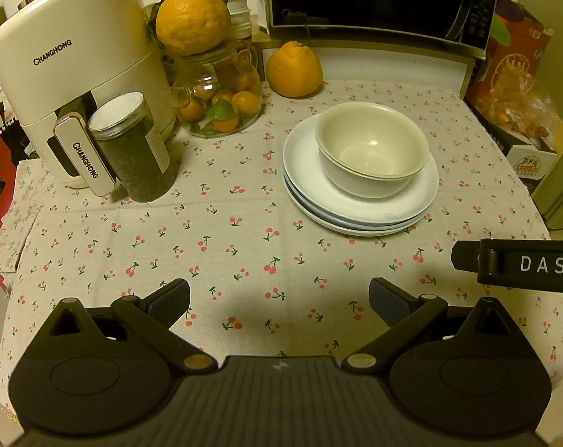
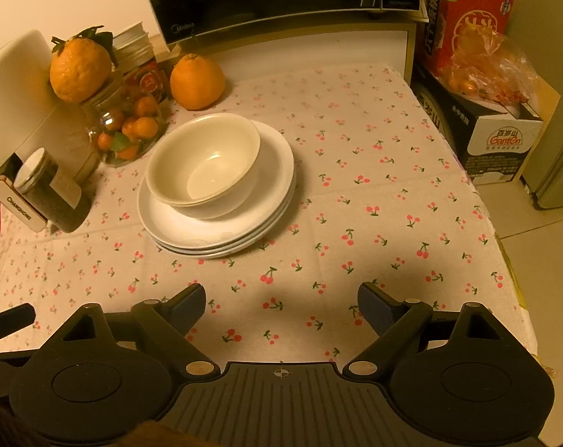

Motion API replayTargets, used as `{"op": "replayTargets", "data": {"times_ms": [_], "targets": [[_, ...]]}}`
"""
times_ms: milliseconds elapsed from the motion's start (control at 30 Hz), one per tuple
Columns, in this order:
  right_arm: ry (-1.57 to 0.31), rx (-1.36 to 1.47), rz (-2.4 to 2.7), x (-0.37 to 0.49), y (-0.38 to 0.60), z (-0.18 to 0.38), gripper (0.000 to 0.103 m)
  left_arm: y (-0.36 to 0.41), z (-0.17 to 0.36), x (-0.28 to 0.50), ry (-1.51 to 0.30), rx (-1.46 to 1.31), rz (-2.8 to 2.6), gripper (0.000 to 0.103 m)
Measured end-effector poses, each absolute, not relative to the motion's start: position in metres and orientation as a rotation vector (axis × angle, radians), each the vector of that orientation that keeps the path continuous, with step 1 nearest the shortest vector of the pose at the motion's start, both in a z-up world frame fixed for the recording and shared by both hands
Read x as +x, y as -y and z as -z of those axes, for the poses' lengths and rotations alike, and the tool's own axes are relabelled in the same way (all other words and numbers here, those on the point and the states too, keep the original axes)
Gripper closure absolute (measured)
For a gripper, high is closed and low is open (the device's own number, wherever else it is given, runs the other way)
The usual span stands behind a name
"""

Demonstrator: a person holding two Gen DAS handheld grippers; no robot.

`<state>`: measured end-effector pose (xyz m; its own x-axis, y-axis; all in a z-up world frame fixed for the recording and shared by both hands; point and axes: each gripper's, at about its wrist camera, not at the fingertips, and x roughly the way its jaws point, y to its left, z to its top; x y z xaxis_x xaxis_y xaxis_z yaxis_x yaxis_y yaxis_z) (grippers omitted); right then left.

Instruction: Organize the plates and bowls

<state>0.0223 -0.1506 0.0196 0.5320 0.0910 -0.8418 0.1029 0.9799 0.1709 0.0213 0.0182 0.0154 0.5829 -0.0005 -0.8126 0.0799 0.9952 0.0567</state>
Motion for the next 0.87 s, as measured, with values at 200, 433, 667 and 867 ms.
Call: {"op": "replayTargets", "data": {"times_ms": [200, 433, 667, 867], "targets": [[-1.016, 0.211, 0.005, 0.0223, 0.149, -0.0188, 0.012, -0.018, -0.0152, 0.0212, -0.949, 0.094, 0.049, 0.0], [-1.018, 0.212, 0.005, 0.0227, 0.1489, -0.019, 0.012, -0.0185, -0.0155, 0.0213, -0.948, 0.096, 0.048, 0.0], [-1.021, 0.216, 0.003, 0.022, 0.1482, -0.0165, 0.012, -0.0185, -0.0157, 0.0215, -0.951, 0.097, 0.051, 0.0], [-1.021, 0.214, 0.003, 0.0225, 0.1485, -0.0169, 0.012, -0.0188, -0.0153, 0.0222, -0.953, 0.099, 0.055, 0.001]]}}
